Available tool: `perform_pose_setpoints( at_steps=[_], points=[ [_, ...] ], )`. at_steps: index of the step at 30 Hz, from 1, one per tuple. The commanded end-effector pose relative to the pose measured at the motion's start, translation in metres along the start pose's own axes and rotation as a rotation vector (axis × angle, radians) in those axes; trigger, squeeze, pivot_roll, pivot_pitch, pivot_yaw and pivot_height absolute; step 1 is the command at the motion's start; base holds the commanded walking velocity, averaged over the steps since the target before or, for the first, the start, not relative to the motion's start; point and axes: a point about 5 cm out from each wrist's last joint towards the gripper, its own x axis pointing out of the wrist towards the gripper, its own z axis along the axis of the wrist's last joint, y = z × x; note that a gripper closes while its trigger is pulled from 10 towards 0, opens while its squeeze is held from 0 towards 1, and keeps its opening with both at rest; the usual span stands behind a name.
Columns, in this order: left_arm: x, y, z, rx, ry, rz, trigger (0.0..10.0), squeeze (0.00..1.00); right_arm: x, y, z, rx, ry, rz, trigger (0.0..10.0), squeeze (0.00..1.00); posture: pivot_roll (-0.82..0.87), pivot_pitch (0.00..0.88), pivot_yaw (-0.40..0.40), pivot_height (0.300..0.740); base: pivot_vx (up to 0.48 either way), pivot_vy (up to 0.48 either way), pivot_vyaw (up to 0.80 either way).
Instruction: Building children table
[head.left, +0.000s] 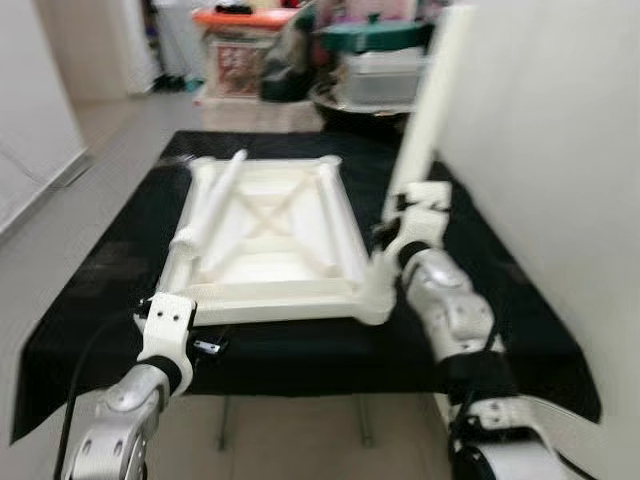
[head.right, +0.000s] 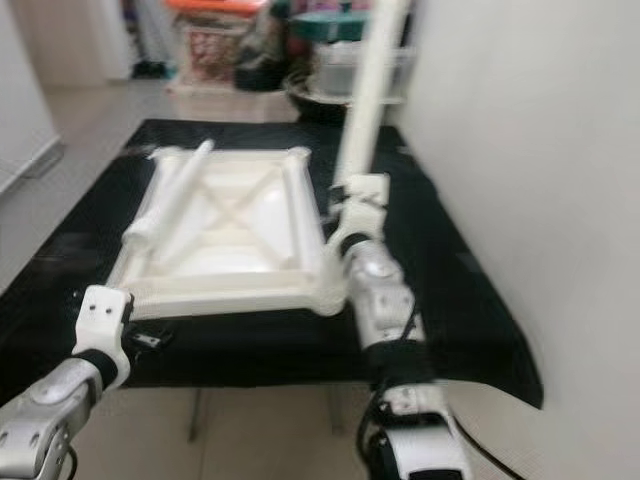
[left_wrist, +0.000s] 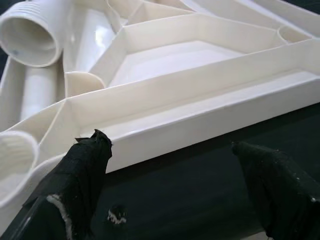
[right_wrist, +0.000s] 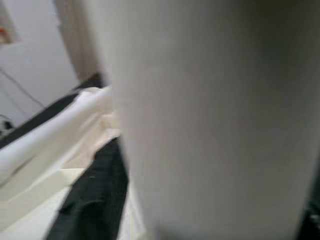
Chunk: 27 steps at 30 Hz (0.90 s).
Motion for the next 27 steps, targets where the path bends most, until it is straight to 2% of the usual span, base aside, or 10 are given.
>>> perform_pose_setpoints(
  at_steps=[1, 6, 7, 14, 15, 17, 18, 20, 24, 27],
  points=[
    [0.000, 0.002, -0.003, 0.000, 0.013, 0.003, 10.0, 0.00, 0.001, 0.011, 0.006, 0.009, -0.021, 0.070, 10.0, 1.00, 0.10, 0.000, -0.030, 0.740, 0.000, 0.000, 0.00],
    [0.001, 0.001, -0.002, -0.001, 0.011, 0.003, 10.0, 0.00, 0.005, 0.015, 0.016, 0.016, -0.043, 0.145, 10.0, 0.93, 0.10, 0.000, -0.037, 0.740, 0.000, 0.000, 0.00],
    [0.001, 0.001, -0.003, -0.004, 0.010, 0.004, 10.0, 0.00, 0.003, 0.020, 0.029, 0.021, -0.066, 0.325, 10.0, 0.00, 0.11, 0.000, -0.045, 0.740, 0.000, 0.000, 0.00],
    [0.000, 0.000, -0.003, -0.015, 0.002, 0.008, 10.0, 0.00, -0.029, 0.039, 0.031, -0.128, -0.053, 0.912, 10.0, 0.00, 0.12, 0.000, -0.058, 0.740, 0.000, 0.000, 0.00],
    [0.000, 0.000, -0.003, -0.016, 0.000, 0.008, 10.0, 0.00, -0.028, 0.040, 0.022, -0.142, -0.024, 0.907, 7.6, 0.00, 0.12, 0.000, -0.059, 0.740, 0.000, 0.000, 0.00],
    [0.000, 0.000, -0.003, -0.017, -0.001, 0.009, 10.0, 0.00, -0.027, 0.041, 0.018, -0.147, -0.010, 0.894, 7.6, 0.00, 0.12, 0.000, -0.059, 0.740, 0.000, 0.000, 0.00],
    [-0.001, 0.000, -0.003, -0.016, 0.000, 0.009, 10.0, 0.00, -0.017, 0.036, 0.010, -0.144, 0.031, 0.782, 0.0, 0.00, 0.12, 0.000, -0.060, 0.740, 0.000, 0.000, 0.00],
    [-0.001, 0.000, -0.003, -0.016, 0.000, 0.009, 10.0, 0.00, -0.017, 0.036, 0.010, -0.144, 0.031, 0.782, 0.0, 0.00, 0.12, 0.000, -0.060, 0.740, 0.000, 0.000, 0.00],
    [-0.002, 0.001, -0.004, -0.015, 0.004, 0.011, 10.0, 0.00, 0.016, -0.019, -0.007, -0.046, 0.130, 0.045, 0.0, 0.00, 0.11, 0.000, -0.055, 0.740, 0.000, 0.000, 0.00],
    [-0.002, 0.001, -0.004, -0.015, 0.004, 0.011, 10.0, 0.00, 0.016, -0.019, -0.007, -0.046, 0.130, 0.045, 0.0, 0.00, 0.11, 0.000, -0.055, 0.740, 0.000, 0.000, 0.00]
  ],
)
